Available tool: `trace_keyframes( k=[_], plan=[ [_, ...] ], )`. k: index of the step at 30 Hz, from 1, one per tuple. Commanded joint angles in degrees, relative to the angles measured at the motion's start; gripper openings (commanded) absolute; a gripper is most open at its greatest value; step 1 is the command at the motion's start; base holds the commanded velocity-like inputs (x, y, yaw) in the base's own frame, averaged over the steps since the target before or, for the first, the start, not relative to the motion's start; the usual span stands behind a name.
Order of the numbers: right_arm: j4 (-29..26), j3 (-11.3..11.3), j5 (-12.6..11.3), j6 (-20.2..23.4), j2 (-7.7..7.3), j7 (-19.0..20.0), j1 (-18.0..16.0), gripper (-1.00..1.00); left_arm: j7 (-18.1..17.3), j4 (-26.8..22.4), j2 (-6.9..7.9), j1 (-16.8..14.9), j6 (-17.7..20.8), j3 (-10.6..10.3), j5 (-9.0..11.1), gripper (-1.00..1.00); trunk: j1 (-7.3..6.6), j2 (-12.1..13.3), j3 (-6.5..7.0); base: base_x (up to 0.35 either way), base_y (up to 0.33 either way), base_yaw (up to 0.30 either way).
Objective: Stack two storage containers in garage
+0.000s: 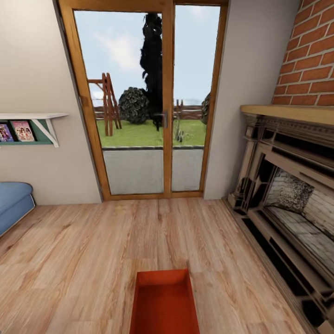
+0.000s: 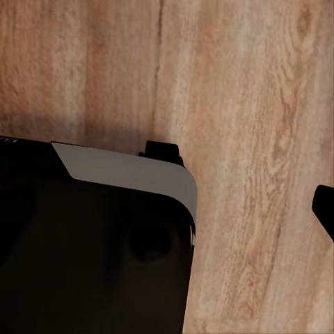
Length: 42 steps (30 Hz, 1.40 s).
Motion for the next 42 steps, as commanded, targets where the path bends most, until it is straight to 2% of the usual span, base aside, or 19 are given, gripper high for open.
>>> trace_keyframes(
  k=[1,15,28,42],
  plan=[
    [0.2,0.5,-0.5,-0.3,0.05,-0.1,-0.1,1.00,0.0,0.1,0.00,0.0,-0.2,0.0,0.5,1.00,0.00,0.0,-0.06,0.022,0.000,0.000],
    [0.2,0.5,-0.4,-0.3,0.05,-0.1,-0.1,1.00,0.0,0.1,0.03,0.0,-0.2,0.0,0.5,1.00,0.00,0.0,-0.06,0.003,0.000,0.162],
    [0.2,0.5,-0.5,-0.2,0.05,-0.1,-0.1,1.00,0.0,0.1,0.08,0.0,-0.2,0.0,0.5,1.00,0.00,0.0,-0.09,0.000,0.000,0.011],
    [0.2,0.5,-0.6,-0.2,0.01,-0.1,-0.1,1.00,0.0,0.1,0.07,0.0,-0.2,0.0,0.5,1.00,0.00,0.0,-1.23,0.000,0.000,0.000]
  ],
)
